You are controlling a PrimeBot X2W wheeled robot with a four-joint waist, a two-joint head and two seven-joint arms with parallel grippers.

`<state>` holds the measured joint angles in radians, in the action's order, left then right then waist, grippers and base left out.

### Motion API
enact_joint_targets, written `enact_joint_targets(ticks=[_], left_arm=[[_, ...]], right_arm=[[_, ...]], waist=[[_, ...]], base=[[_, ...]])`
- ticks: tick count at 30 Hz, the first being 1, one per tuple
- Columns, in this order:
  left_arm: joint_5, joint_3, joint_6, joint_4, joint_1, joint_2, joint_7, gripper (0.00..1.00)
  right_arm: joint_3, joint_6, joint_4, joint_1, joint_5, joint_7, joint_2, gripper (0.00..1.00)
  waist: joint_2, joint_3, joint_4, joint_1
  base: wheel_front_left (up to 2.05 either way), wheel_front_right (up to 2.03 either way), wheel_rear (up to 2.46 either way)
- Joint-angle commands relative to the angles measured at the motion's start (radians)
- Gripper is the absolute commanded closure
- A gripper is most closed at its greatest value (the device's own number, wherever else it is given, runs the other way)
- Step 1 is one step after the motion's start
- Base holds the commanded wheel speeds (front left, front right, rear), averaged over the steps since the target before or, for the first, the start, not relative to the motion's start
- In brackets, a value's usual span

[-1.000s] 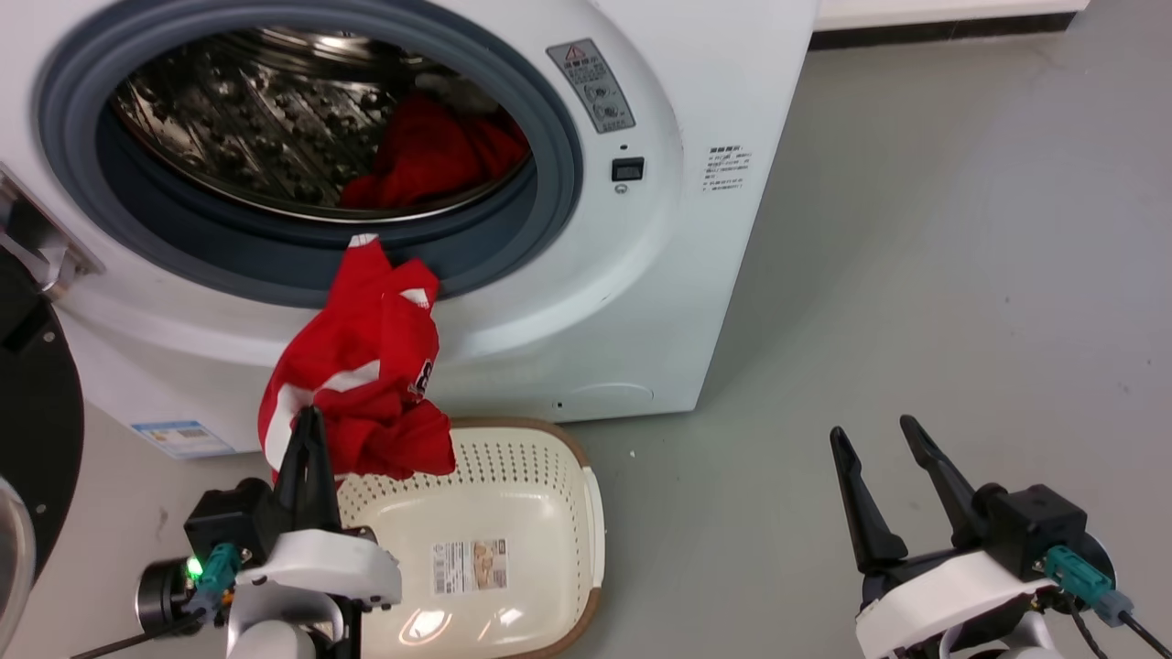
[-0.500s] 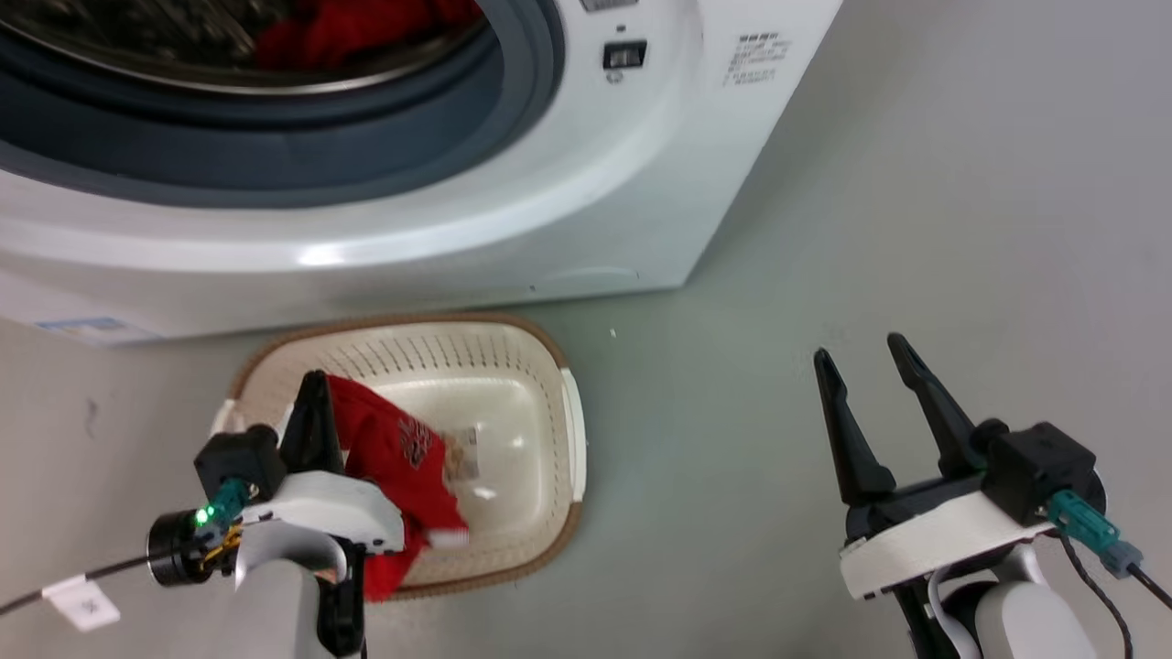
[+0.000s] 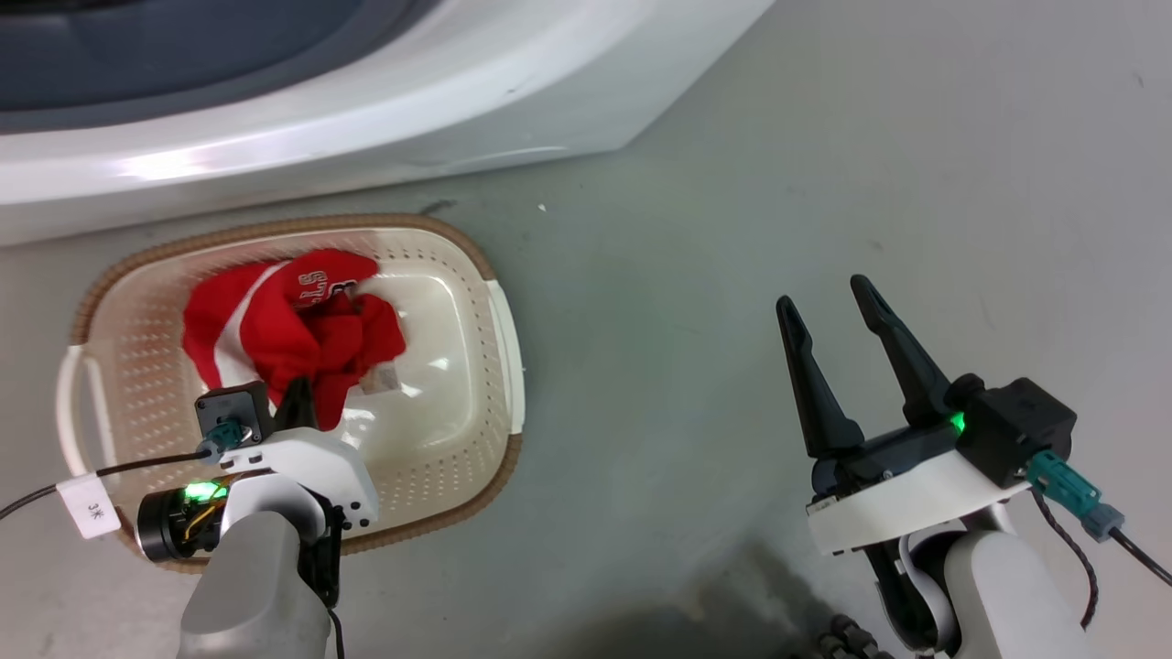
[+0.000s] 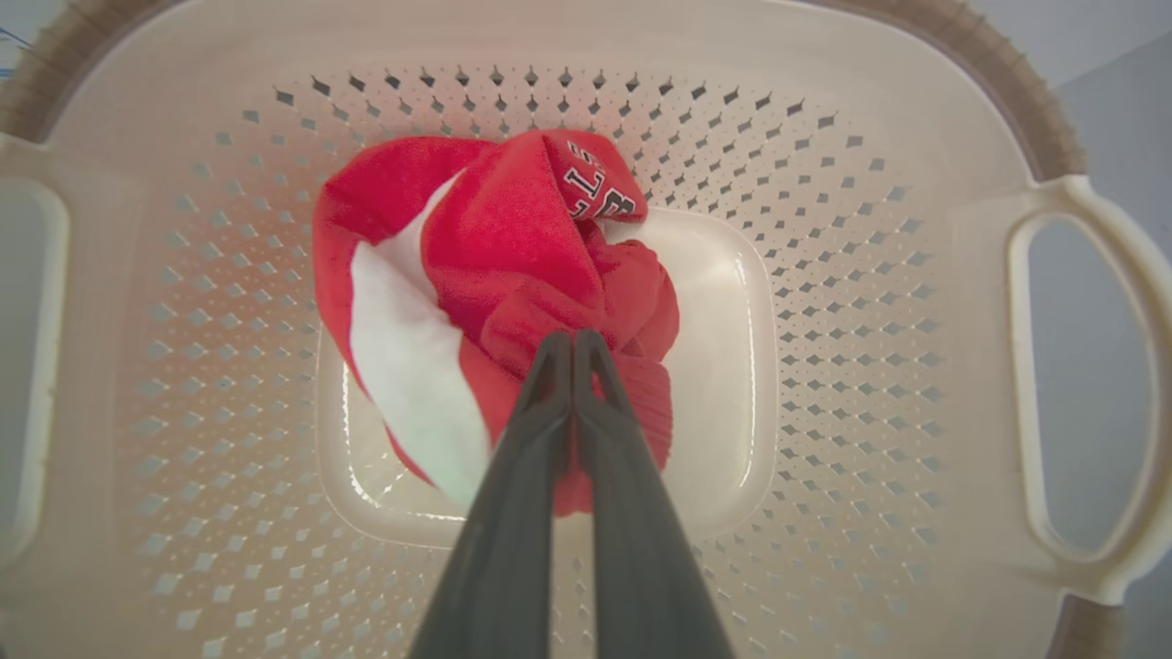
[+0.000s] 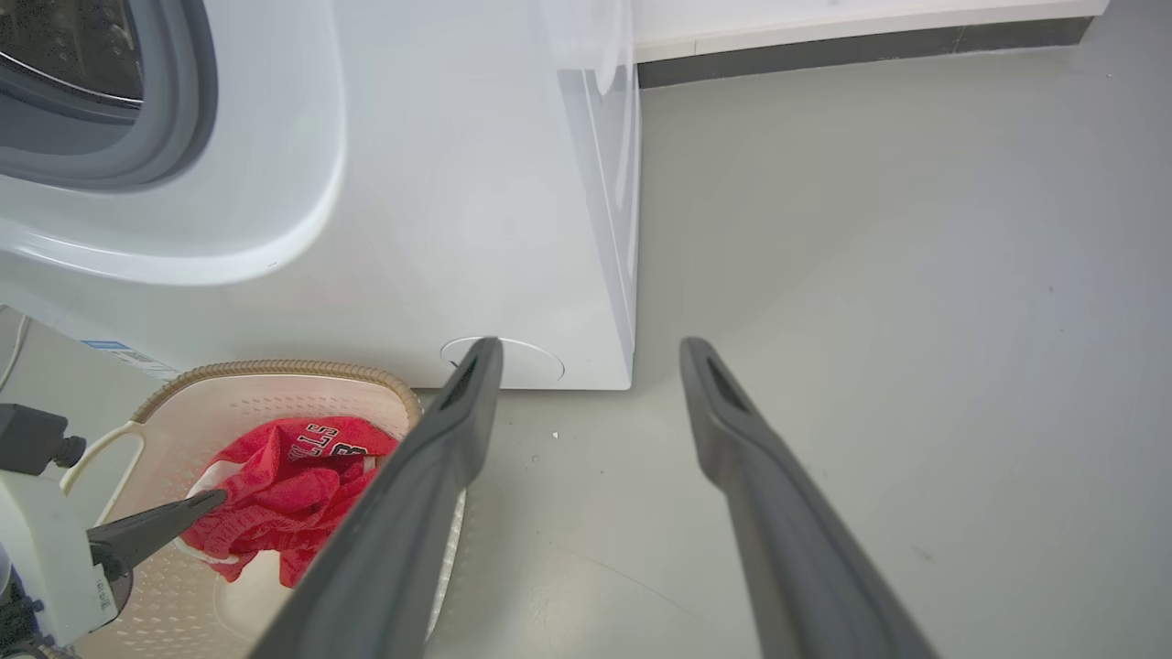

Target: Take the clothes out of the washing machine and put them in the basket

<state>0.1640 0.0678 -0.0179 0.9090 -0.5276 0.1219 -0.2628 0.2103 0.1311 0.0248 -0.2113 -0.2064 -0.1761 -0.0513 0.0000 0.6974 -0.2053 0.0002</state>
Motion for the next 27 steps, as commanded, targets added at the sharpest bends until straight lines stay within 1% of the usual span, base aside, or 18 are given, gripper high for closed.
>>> enact_joint_targets(ticks=[1, 7, 9, 10, 11, 12, 13, 17, 22, 23, 27], left_arm=[[0.008, 0.005, -0.001, 0.05, -0.031, 0.009, -0.003, 1.0], [0.036, 0.031, -0.016, 0.176, -0.071, 0.003, -0.003, 1.0], [0.041, 0.039, -0.025, 0.187, -0.08, 0.0, -0.003, 1.0], [0.044, 0.044, -0.027, 0.191, -0.077, -0.002, -0.003, 0.98], [0.047, 0.046, -0.024, 0.2, -0.069, -0.005, -0.003, 0.67], [0.054, 0.052, -0.022, 0.203, -0.063, -0.008, -0.003, 0.29], [0.056, 0.055, -0.021, 0.205, -0.056, -0.012, -0.003, 0.0], [0.051, 0.054, -0.013, 0.177, -0.024, -0.024, -0.003, 0.0], [0.039, 0.064, -0.012, 0.055, 0.052, -0.044, -0.003, 0.0], [0.039, 0.064, -0.012, 0.055, 0.052, -0.044, -0.003, 0.0], [0.022, 0.085, -0.013, -0.098, 0.127, -0.059, -0.003, 0.0]], right_arm=[[0.008, -0.001, 0.003, -0.028, -0.008, -0.01, 0.002, 0.0], [0.032, -0.001, 0.032, -0.053, -0.022, -0.028, 0.002, 0.0], [0.034, -0.001, 0.041, -0.061, -0.025, -0.033, 0.002, 0.0], [0.032, -0.001, 0.047, -0.064, -0.025, -0.036, 0.002, 0.0], [0.03, -0.001, 0.053, -0.064, -0.023, -0.037, 0.002, 0.0], [0.027, -0.001, 0.059, -0.061, -0.019, -0.038, 0.002, 0.0], [0.025, -0.001, 0.064, -0.058, -0.01, -0.04, 0.002, 0.0], [0.016, -0.001, 0.08, -0.042, 0.006, -0.039, 0.002, 0.0], [-0.008, -0.001, 0.078, -0.01, 0.03, -0.024, 0.002, 0.0], [-0.008, -0.001, 0.078, -0.01, 0.03, -0.024, 0.002, 0.0], [-0.031, -0.001, 0.062, 0.023, 0.045, -0.004, 0.002, 0.0]], waist=[[0.0, 0.047, -0.03, -0.0002], [0.0, 0.079, -0.048, -0.0002], [0.0, 0.075, -0.047, -0.0002], [0.0, 0.069, -0.045, -0.0002], [0.0, 0.061, -0.041, -0.0002], [0.0, 0.049, -0.035, -0.0002], [0.0, 0.035, -0.028, -0.0002], [0.0, -0.044, 0.0, -0.0002], [0.0, -0.159, 0.033, -0.0002], [0.0, -0.159, 0.033, -0.0002], [0.0, -0.238, 0.059, -0.0002]], base=[[0.0, 0.0, 0.0], [0.0, 0.0, 0.0], [0.0, 0.0, 0.0], [0.0, 0.0, 0.0], [0.0, 0.0, 0.0], [0.0, 0.0, 0.0], [0.0, 0.0, 0.0], [0.0, 0.0, 0.0], [0.0, 0.0, 0.0], [0.0, 0.0, 0.0], [0.0, 0.0, 0.0]])
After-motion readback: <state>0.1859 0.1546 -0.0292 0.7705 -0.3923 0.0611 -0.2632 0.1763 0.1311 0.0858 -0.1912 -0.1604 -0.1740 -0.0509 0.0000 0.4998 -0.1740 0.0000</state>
